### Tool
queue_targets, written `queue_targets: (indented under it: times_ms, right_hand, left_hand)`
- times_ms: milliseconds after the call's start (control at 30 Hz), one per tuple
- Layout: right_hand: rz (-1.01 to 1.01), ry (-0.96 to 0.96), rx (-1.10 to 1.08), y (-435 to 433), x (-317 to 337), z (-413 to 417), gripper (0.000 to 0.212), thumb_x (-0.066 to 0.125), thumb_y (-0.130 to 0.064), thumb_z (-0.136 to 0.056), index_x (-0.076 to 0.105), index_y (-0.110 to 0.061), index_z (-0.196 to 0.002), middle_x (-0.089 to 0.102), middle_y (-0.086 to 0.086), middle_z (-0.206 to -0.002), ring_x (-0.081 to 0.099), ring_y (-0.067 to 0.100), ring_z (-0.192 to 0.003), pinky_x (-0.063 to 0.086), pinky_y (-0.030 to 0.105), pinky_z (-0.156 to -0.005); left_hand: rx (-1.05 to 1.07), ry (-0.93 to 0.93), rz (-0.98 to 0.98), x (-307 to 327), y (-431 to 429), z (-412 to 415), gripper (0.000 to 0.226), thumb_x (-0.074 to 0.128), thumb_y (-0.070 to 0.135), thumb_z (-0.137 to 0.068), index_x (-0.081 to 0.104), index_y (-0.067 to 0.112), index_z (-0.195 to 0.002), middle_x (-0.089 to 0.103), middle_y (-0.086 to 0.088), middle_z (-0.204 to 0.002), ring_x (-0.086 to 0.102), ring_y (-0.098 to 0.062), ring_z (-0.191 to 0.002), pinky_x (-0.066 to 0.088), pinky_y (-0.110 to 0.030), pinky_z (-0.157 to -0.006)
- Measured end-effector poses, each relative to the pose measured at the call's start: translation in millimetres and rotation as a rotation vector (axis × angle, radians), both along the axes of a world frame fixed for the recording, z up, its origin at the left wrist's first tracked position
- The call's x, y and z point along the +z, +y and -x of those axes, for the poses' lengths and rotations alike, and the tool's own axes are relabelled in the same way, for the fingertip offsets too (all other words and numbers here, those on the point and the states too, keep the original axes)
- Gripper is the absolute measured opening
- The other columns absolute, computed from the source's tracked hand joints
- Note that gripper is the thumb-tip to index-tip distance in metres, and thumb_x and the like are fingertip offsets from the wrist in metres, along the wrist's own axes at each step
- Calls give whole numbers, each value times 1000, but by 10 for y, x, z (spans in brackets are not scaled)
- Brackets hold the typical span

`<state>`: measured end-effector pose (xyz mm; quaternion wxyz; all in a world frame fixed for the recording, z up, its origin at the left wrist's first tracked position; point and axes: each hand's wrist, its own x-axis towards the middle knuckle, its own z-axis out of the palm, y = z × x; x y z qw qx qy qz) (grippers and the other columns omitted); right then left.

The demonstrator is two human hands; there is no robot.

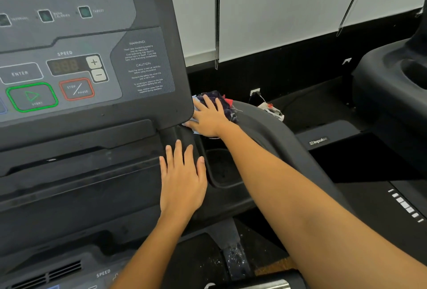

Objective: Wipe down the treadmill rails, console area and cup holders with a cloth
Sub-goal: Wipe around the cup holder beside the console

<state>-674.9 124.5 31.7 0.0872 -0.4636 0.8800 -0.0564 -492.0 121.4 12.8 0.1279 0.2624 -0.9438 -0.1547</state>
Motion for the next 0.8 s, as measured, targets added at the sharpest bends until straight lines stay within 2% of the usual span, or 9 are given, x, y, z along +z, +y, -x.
queue_targets:
  times_ms: [67, 133, 200, 333, 433, 567, 667, 800]
  right_hand:
    - [12, -8, 8, 1, 6, -11, 54, 28, -49, -99, 19, -30, -148, -2, 0, -159, -11, 30, -144, -11, 51, -112]
    - [42, 8, -30, 61, 0, 1, 51, 29, -47, -99, 22, -33, -147, 1, -1, -159, -9, 30, -144, -10, 51, -113]
    - [52, 39, -125, 165, -18, 53, 51, 30, -47, -98, 17, -38, -147, 3, 0, -159, -5, 32, -144, -7, 52, -113]
    - [30, 23, -285, 323, -43, 142, 57, 34, -46, -97, 8, -40, -147, 1, 4, -158, -6, 37, -143, -4, 55, -112]
    - [9, 39, -214, 281, -29, 63, 58, 34, -44, -97, 7, -39, -148, -3, 4, -158, -9, 38, -142, -6, 57, -111]
    - [35, 6, -47, 141, 35, -182, 48, 26, -41, -100, 19, -34, -147, 0, -1, -159, -11, 31, -144, -10, 54, -112]
    - [-9, 35, 79, 59, 31, -388, 48, 26, -36, -101, 20, -28, -148, 10, 0, -158, -9, 31, -144, -6, 53, -115]
    - [-24, 111, 109, 151, 16, -518, 49, 28, -32, -102, 20, -24, -149, 15, -3, -157, -1, 29, -145, 1, 50, -115]
  left_hand:
    - [5, 7, -16, 7, -4, -7, 75, 1, 51, -86, 32, 13, -142, 18, -11, -154, 5, -27, -144, 3, -41, -115]
    - [9, 4, -41, 18, -12, -16, 62, 12, 47, -95, 30, 13, -143, 15, -10, -155, 2, -26, -144, 2, -40, -115]
    - [7, 5, -69, 23, -13, -25, 54, 20, 41, -99, 28, 13, -143, 13, -9, -155, 0, -24, -144, 0, -39, -115]
    - [6, 19, -63, 21, -4, -21, 65, 11, 47, -90, 29, 12, -143, 16, -10, -155, 2, -26, -144, 0, -39, -115]
    - [9, 14, -78, 22, 4, -19, 75, 3, 58, -88, 23, 14, -145, 13, -9, -155, -1, -24, -144, -4, -37, -114]
    - [-1, 34, -146, 44, 10, -19, 79, 6, 64, -86, 13, 15, -148, 4, -6, -157, -7, -20, -144, -7, -35, -115]
    - [8, 76, -188, 47, 3, -25, 86, 0, 69, -81, 8, 16, -148, 0, -6, -157, -9, -20, -143, -7, -34, -115]
    - [20, 110, -233, 64, 4, -29, 85, 2, 70, -83, 6, 17, -149, 0, -9, -157, -7, -21, -143, -5, -35, -116]
